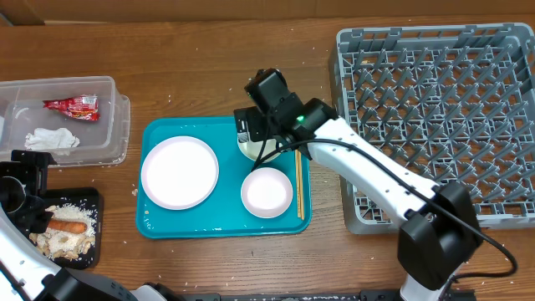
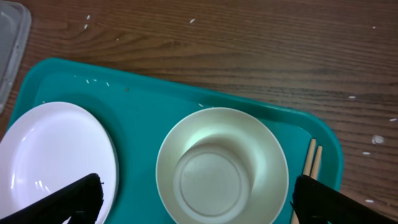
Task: Sort waste into correct bins and load items into the dishwasher
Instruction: 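Move the right gripper over the white cup on the teal tray, then lower the right gripper and grasp the white cup rim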
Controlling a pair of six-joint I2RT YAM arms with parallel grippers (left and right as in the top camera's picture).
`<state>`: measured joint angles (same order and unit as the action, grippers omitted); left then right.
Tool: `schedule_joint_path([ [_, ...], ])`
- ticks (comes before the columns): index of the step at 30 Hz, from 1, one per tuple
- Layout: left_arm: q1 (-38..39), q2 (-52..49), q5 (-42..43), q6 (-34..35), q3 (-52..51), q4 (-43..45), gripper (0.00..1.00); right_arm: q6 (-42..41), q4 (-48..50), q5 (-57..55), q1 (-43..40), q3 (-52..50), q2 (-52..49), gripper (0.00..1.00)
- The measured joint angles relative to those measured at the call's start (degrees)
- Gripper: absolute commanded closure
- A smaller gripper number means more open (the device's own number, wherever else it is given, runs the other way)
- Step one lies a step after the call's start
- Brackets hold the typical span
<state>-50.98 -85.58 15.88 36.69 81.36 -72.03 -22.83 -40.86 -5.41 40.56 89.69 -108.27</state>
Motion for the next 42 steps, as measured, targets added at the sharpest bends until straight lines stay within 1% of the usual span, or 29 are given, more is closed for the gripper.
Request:
schedule_joint_path([
  [7, 0.00, 0.00, 0.00, 0.02, 0.00, 0.00, 0.00, 0.00, 0.92, -1.03, 0.46, 0.00, -5.75, 0.00],
  [18, 0.00, 0.00, 0.00, 0.00, 0.00, 0.00, 0.00, -1.60, -0.76, -1.46, 0.74, 0.00, -9.46, 0.00],
  [21, 0.00, 0.00, 0.00, 0.02, 0.00, 0.00, 0.00, -2.03, -0.68, -1.55, 1.64, 0.00, -9.77, 0.07],
  [24, 0.00, 0.00, 0.00, 0.02, 0.00, 0.00, 0.00, -2.23, -0.70, -2.27, 2.67, 0.00, -9.77, 0.08],
  [26, 0.00, 0.00, 0.00, 0.00, 0.00, 0.00, 0.00, -2.36, -0.70, -2.75, 2.97, 0.00, -9.77, 0.11],
  [31, 0.00, 0.00, 0.00, 0.02, 0.00, 0.00, 0.00, -2.45, -0.72, -4.07, 3.02, 0.00, -9.77, 0.16],
  [34, 0.00, 0.00, 0.00, 0.00, 0.00, 0.00, 0.00, -2.56, -0.79, -4.70, 2.99, 0.00, -9.77, 0.22],
  [36, 0.00, 0.00, 0.00, 0.02, 0.00, 0.00, 0.00, -2.54, -1.22, -5.16, 2.97, 0.11, -9.77, 0.22],
  [39, 0.00, 0.00, 0.00, 0.00, 0.00, 0.00, 0.00, -2.58, -1.22, -5.57, 2.99, 0.35, -9.77, 0.17],
  [42, 0.00, 0.00, 0.00, 0.02, 0.00, 0.00, 0.00, -2.45, -1.16, -6.62, 2.97, 0.50, -9.77, 0.15],
])
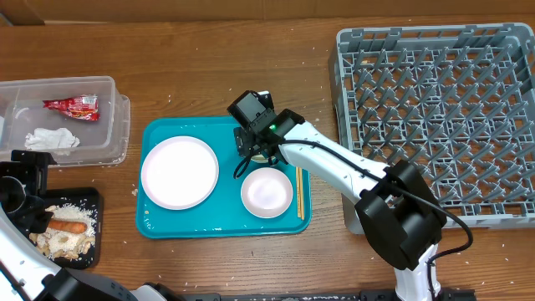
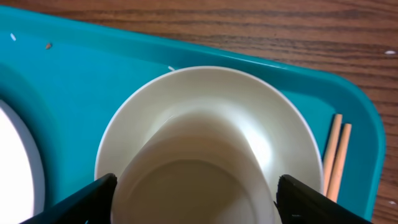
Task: Sort waste into correct bins and load items into the dishwasher
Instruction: 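Lower the right gripper and grasp the white cup rim, then carry the cup right and set it in the dish rack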
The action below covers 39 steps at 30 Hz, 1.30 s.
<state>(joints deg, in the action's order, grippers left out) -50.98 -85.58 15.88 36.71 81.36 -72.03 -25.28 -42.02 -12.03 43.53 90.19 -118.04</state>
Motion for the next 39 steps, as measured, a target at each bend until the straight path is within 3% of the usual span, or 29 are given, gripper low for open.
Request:
schedule_joint_path([
  [4, 0.00, 0.00, 0.00, -0.02, 0.00, 0.00, 0.00, 0.04, 1.07, -0.98, 0.00, 0.04, 0.00, 0.17],
  [14, 0.00, 0.00, 0.00, 0.00, 0.00, 0.00, 0.00, 0.00, 1.38, -1.60, 0.00, 0.04, 0.00, 0.34],
  [17, 0.00, 0.00, 0.00, -0.02, 0.00, 0.00, 0.00, 0.13, 0.57, -1.75, 0.02, 0.39, 0.00, 0.45],
  [29, 0.00, 0.00, 0.00, -0.02, 0.00, 0.00, 0.00, 0.02, -12.37, -2.58, -3.37, 11.82, 5.22, 0.46],
  [34, 0.00, 0.00, 0.00, -0.02, 0.00, 0.00, 0.00, 0.02, -19.85, -7.13, -10.34, 20.22, 15.21, 0.46],
  [39, 0.00, 0.00, 0.00, -0.02, 0.00, 0.00, 0.00, 0.04, -26.36, -11.93, -25.40, 22.40, 23.82, 0.46],
])
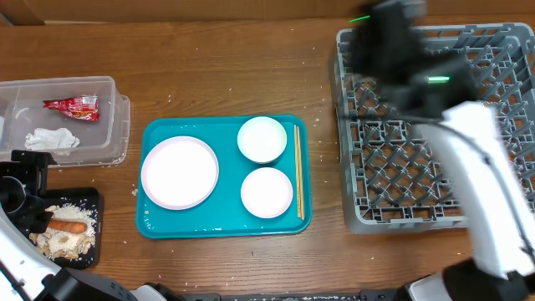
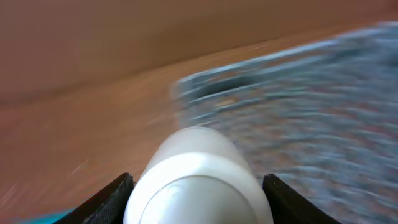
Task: Sort waste into correct bins and load items into the dishwasher
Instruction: 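Carry the cup right and set it in the dish rack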
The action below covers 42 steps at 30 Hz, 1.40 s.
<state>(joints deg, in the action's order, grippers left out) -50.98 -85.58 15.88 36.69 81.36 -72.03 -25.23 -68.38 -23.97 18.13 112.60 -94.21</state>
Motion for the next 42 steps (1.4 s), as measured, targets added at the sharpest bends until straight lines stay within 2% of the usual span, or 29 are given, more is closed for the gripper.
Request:
schedule_joint_path([
  [7, 0.00, 0.00, 0.00, 0.02, 0.00, 0.00, 0.00, 0.00, -4.74, 0.42, -26.36, -1.66, -0.48, 0.46],
  [14, 0.00, 0.00, 0.02, 0.00, 0.00, 0.00, 0.00, 0.00, -2.10, 6.10, -42.12, -10.12, -1.57, 0.45],
  [16, 0.00, 0.00, 0.00, 0.02, 0.00, 0.00, 0.00, -0.02, -1.22, 7.06, -44.15, -12.31, -1.99, 0.45],
  [21, 0.00, 0.00, 0.00, 0.00, 0.00, 0.00, 0.00, -0.17, -0.20, 8.33, -46.49, -14.99, -3.41, 0.30],
  [28, 0.00, 0.00, 0.00, 0.02, 0.00, 0.00, 0.00, 0.02, -1.09, 9.33, -46.49, -15.02, -3.48, 0.22],
  [35, 0.00, 0.00, 0.00, 0.02, 0.00, 0.00, 0.00, 0.02, -3.06, 12.17, -46.49, -15.02, -3.48, 0.20],
  [42, 0.00, 0.00, 0.02, 0.00, 0.00, 0.00, 0.00, 0.44, -3.65, 19.96, -43.87, -15.02, -2.43, 0.20],
])
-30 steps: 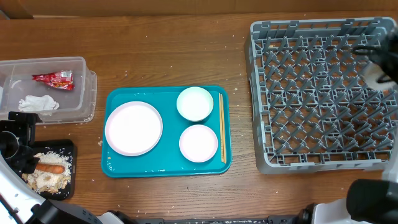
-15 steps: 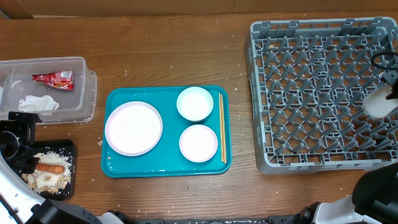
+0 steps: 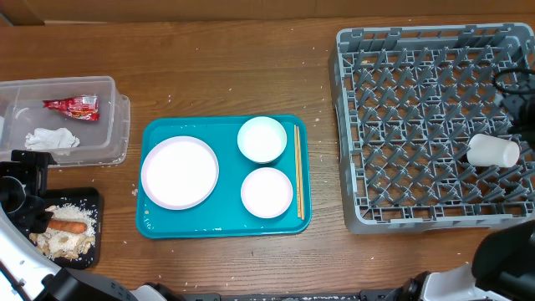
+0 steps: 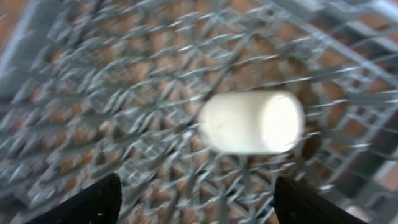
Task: Sort waste into correct bins and load items into the dishwasher
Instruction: 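Carry the cup right and set it in the dish rack, then move the right gripper back to the white bowl on the teal tray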
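A white cup (image 3: 493, 151) lies on its side in the grey dishwasher rack (image 3: 418, 125), near its right edge. The blurred right wrist view shows this cup (image 4: 252, 122) on the rack's prongs, with my right gripper (image 4: 199, 205) open above it and holding nothing. On the teal tray (image 3: 159, 224) sit a white plate (image 3: 179, 172), two white bowls (image 3: 262, 139) (image 3: 267, 192) and a pair of chopsticks (image 3: 297, 171). My left gripper (image 3: 21, 188) hangs over the table's left edge; its jaws are not discernible.
A clear plastic bin (image 3: 100, 125) at the left holds a red wrapper (image 3: 73, 105) and crumpled white paper (image 3: 50, 139). A black tray (image 3: 88, 201) below it carries rice and a sausage (image 3: 67, 227). Crumbs dot the wooden table.
My right gripper was shut on the white cup over the rack's far left corner. It is open now, and the cup lies on its side at the rack's right edge.
My right gripper hovered open over a cup standing in the tray's far bowl. Then it was lowered around that cup. After that it held the cup above the rack, with the bowl left on the tray. Now the cup rests in the rack, released.
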Controlling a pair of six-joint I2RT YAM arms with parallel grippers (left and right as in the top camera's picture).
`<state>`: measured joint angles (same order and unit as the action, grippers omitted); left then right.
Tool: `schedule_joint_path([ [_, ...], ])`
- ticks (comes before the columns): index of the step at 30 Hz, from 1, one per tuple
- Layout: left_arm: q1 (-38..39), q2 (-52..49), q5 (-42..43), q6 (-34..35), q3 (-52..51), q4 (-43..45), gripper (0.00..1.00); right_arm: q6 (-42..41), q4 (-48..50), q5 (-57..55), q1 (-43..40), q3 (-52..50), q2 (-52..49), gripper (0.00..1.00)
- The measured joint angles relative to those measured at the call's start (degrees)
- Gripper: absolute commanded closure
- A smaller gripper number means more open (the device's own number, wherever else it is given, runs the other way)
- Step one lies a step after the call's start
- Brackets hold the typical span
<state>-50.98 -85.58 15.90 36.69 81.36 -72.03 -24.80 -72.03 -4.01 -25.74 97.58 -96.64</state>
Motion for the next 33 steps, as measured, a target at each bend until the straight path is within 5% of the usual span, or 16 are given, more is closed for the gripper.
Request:
schedule_joint_path([
  [11, 0.00, 0.00, 0.00, 0.02, 0.00, 0.00, 0.00, 2.45, 2.58, 10.91, 27.91, 0.00, 5.51, 0.31],
  [21, 0.00, 0.00, -0.02, 0.00, 0.00, 0.00, 0.00, 2.54, 14.73, 11.76, 57.31, 0.00, -5.40, 0.31],
  [33, 0.00, 0.00, -0.02, 0.02, 0.00, 0.00, 0.00, 4.37, 22.43, 5.88, 71.25, 0.00, -23.45, 0.31],
])
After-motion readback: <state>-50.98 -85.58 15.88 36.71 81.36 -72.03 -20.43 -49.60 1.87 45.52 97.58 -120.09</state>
